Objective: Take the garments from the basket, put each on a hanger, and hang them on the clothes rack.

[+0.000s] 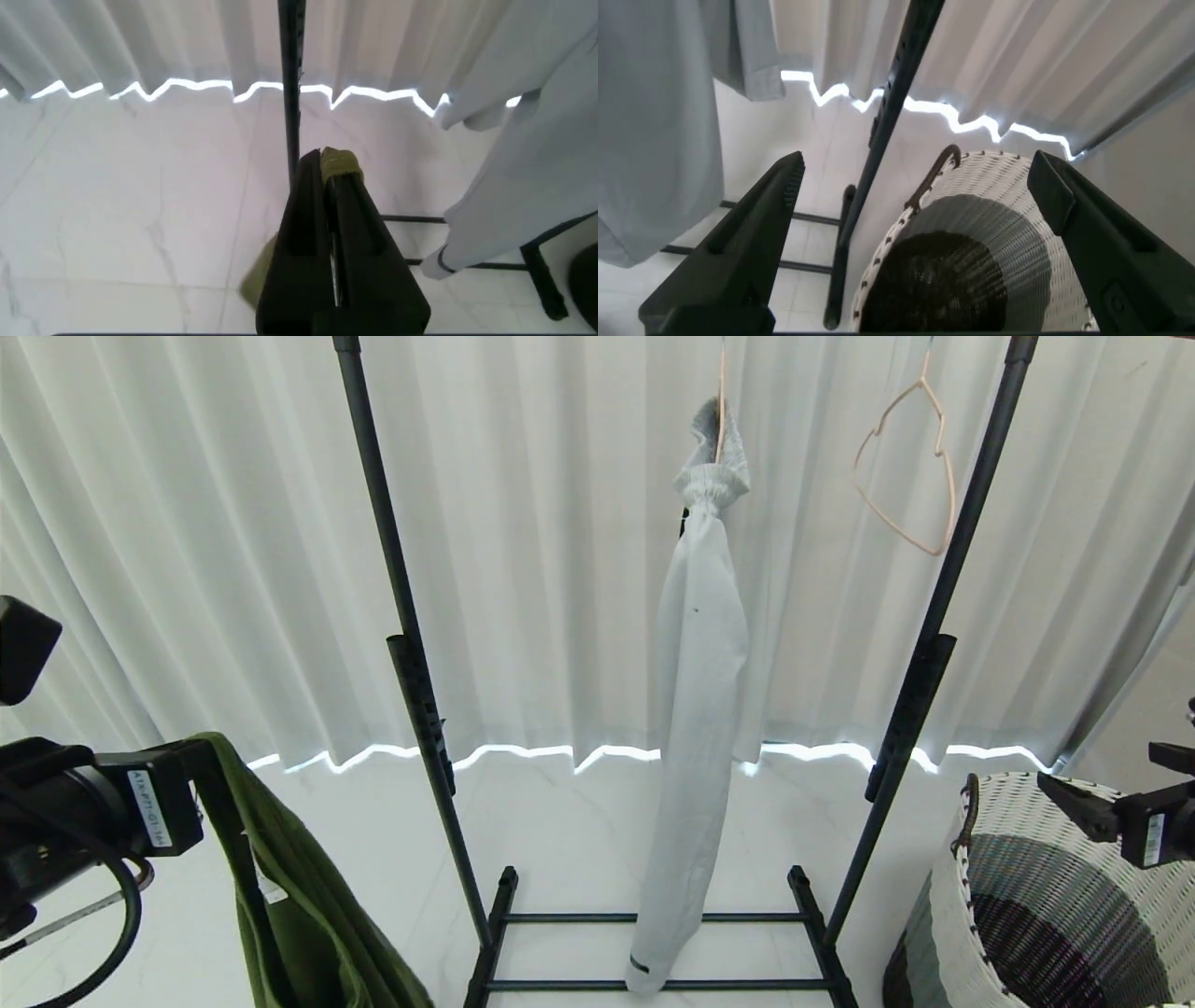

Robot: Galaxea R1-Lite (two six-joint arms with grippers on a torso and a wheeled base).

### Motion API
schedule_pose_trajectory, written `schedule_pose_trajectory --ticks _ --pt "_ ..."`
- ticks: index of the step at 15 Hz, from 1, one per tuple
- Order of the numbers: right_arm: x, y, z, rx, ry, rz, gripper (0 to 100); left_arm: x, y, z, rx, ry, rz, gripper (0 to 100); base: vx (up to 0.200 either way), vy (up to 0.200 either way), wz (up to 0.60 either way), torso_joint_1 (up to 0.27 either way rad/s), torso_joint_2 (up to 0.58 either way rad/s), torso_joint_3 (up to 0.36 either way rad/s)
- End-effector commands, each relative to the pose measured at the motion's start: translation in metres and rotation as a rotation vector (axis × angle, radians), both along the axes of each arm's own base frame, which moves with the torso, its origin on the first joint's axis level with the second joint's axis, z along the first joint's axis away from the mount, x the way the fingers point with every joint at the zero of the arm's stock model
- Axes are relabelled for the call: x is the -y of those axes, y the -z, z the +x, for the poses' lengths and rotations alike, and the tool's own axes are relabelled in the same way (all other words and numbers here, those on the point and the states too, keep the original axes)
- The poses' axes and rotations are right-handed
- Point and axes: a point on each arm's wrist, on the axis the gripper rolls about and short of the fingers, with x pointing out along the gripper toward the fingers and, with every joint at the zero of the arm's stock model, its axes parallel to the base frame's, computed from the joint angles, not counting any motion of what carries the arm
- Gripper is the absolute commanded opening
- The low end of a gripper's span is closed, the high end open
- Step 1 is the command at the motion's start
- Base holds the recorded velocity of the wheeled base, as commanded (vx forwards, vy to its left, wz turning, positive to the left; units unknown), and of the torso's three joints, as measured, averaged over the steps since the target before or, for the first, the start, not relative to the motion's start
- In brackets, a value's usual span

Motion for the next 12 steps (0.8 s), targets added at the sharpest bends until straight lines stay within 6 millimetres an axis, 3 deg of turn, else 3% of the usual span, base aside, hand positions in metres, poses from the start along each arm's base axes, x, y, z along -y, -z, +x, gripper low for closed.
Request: schedule_pose_trajectory --ticks 1,5,10,12 --pt "0.003 0.011 0.009 -0.043 0.013 0.002 100 -0.003 0.004 -0.008 0.005 -0.004 -0.002 0 0.0 0.0 0.0 0.0 0.0 0.0" --pt "0.004 0.016 0.002 -0.043 0.024 -0.003 100 -0.006 0.021 -0.02 -0.012 -0.001 0.006 0 0.0 0.0 0.0 0.0 0.0 0.0" --pt "0.004 0.03 -0.004 -0.103 0.024 0.006 100 -0.002 0.033 -0.019 -0.044 0.131 0.012 0 0.0 0.0 0.0 0.0 0.0 0.0" --pt "0.004 0.027 -0.002 -0.09 0.023 0.001 100 -0.002 0.036 -0.018 -0.06 0.147 0.029 0 0.0 0.0 0.0 0.0 0.0 0.0"
